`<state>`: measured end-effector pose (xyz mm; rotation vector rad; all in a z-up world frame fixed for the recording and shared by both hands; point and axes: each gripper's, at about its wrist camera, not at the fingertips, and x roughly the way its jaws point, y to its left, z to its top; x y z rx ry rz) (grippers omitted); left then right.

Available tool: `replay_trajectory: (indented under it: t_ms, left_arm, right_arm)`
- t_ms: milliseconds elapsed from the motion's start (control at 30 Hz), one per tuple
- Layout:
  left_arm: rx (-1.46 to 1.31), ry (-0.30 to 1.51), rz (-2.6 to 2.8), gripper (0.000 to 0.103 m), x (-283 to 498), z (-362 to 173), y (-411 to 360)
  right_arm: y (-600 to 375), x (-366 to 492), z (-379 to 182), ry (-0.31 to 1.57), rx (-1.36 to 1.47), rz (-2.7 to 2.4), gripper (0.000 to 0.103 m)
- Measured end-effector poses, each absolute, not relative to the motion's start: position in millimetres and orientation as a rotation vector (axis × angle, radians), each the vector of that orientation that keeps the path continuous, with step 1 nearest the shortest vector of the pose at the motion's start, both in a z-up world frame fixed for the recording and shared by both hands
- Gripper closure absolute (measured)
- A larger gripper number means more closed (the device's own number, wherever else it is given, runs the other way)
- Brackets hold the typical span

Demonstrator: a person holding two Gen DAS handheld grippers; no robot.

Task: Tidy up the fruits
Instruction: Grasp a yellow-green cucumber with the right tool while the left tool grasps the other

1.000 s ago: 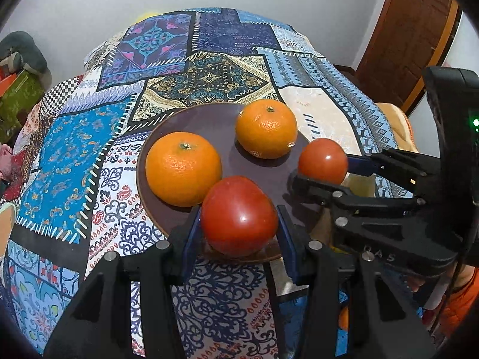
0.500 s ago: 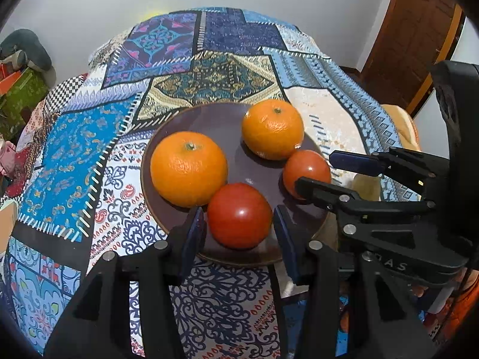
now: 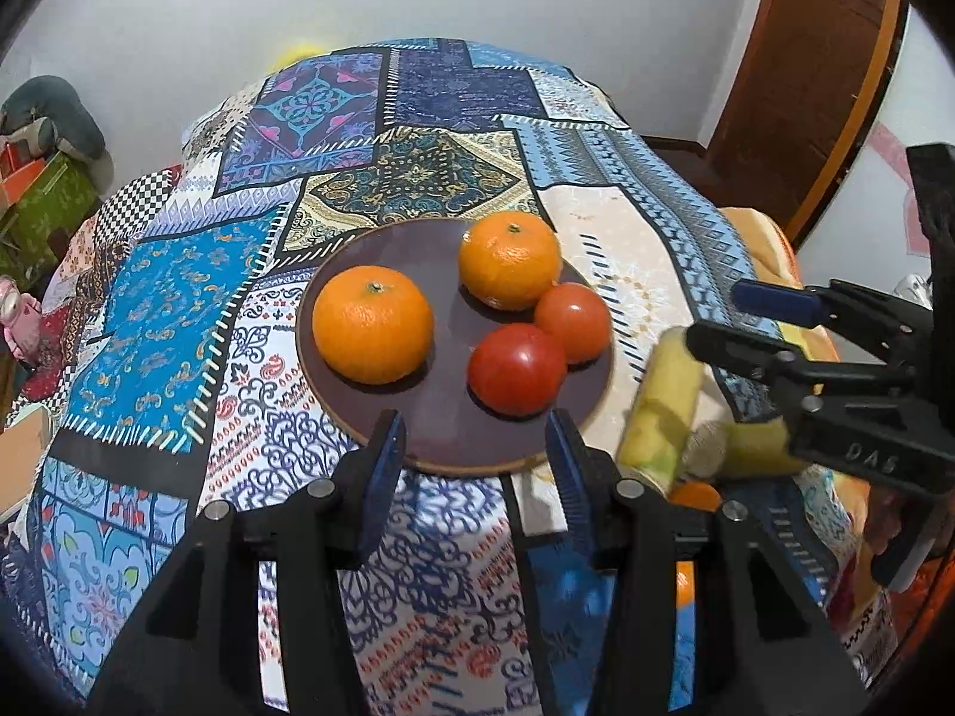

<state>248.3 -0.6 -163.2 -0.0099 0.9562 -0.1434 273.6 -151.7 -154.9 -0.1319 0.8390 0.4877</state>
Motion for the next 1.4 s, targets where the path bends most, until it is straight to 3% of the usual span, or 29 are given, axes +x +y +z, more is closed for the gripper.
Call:
replay_trajectory:
  t_ms: [433,600,767,867,933,1033,1400]
  left_arm:
    - [0.007,1.023,-0.175,0.054,211,-176,-15]
    - [0.017,1.046,-0.184,0.054,207,-183,-22]
    - [0.007,1.057,-0.194,0.054,210,-187,-30]
    - [0.009,1.057,-0.203,0.054,212,-186,-35]
    - [0.012,1.054,-0.211,0.054,214,-185,-39]
    - [0.021,1.045,-0.229,0.054,218,-182,-49]
    - [0.087,1.047,-0.304,0.054,258,-185,-96]
  right_arm:
    - [-203,240,-196,0.973,-0.108,0.429,0.047]
    - [-196,237,-208,0.983,-0.155,0.424,0.033]
    - [-184,245,-216,1.001,-0.199,0.442,0.03]
    - [-186,249,-223,1.014,-0.188,0.443,0.036]
    - [-189,249,-223,1.016,-0.183,0.432,0.054]
    - [-203,245,-223,1.025,-0.118,0.428,0.068]
    - [-232,232,-215,1.002,0.001,0.352,0.068]
